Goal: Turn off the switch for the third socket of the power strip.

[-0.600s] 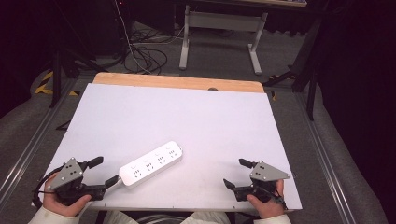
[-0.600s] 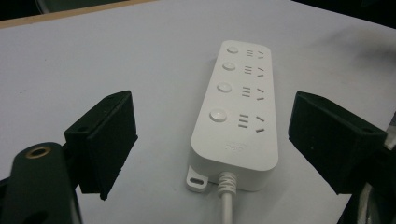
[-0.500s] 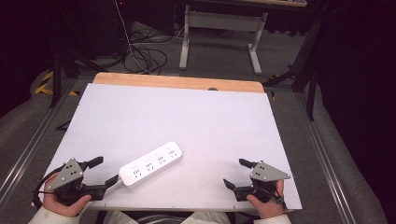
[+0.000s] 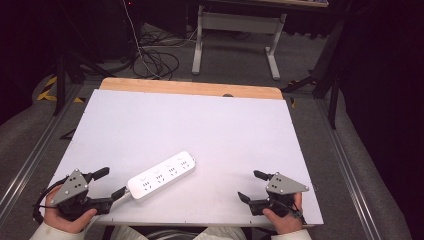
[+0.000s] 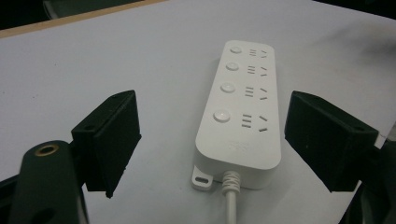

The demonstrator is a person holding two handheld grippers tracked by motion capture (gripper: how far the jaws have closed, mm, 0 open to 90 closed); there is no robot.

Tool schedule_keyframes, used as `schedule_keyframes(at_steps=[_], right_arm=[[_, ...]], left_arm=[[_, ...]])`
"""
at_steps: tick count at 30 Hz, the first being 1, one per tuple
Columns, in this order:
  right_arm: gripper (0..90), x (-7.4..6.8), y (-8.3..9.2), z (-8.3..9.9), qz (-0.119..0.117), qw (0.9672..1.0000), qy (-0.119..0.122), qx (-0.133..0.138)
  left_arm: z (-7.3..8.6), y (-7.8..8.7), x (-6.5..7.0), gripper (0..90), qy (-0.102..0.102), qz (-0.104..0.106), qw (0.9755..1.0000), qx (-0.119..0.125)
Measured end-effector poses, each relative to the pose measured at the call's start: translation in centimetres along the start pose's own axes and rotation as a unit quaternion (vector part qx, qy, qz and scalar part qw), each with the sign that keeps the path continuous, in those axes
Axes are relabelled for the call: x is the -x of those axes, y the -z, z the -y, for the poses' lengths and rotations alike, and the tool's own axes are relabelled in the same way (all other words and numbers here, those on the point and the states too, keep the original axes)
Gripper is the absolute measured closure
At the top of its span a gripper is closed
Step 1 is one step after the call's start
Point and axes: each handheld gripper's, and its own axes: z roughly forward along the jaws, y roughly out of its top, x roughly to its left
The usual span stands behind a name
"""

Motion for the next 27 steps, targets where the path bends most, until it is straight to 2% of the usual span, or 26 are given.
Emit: schedule_keyframes(at_steps=[1,4,6,12,15,17,22,27], right_arm=[[14.8,0.0,0.0,0.0,0.000,1.0000,0.001,-0.001],[14.7,0.0,-0.1,0.0,-0.001,1.0000,0.001,-0.003],[14.8,0.0,0.0,0.0,0.000,1.0000,0.002,-0.003],[15.0,0.0,-0.1,0.0,0.000,1.0000,0.001,-0.004],[15.0,0.0,-0.1,0.0,0.000,1.0000,0.002,-0.005],[15.0,0.0,-0.2,0.0,0.000,1.0000,0.002,-0.006],[15.0,-0.1,-0.2,0.0,0.001,1.0000,0.002,-0.009],[15.0,-0.1,-0.3,0.0,0.000,1.0000,0.004,-0.009]], left_arm=[[0.0,0.0,0.0,19.7,0.009,0.003,0.9999,0.004],[-0.1,0.1,-0.1,20.3,0.014,0.001,0.9999,0.004],[-0.2,0.2,0.0,21.0,0.019,0.008,0.9998,0.005],[-1.0,0.4,0.0,26.7,-0.002,0.015,0.9998,-0.010],[-1.5,0.5,0.2,30.8,-0.020,0.009,0.9995,-0.023],[-1.9,0.5,0.2,31.7,-0.023,0.009,0.9994,-0.026],[-2.7,0.1,0.2,34.6,-0.011,0.029,0.9990,-0.033],[-3.5,-0.6,0.3,35.1,-0.003,0.038,0.9985,-0.040]])
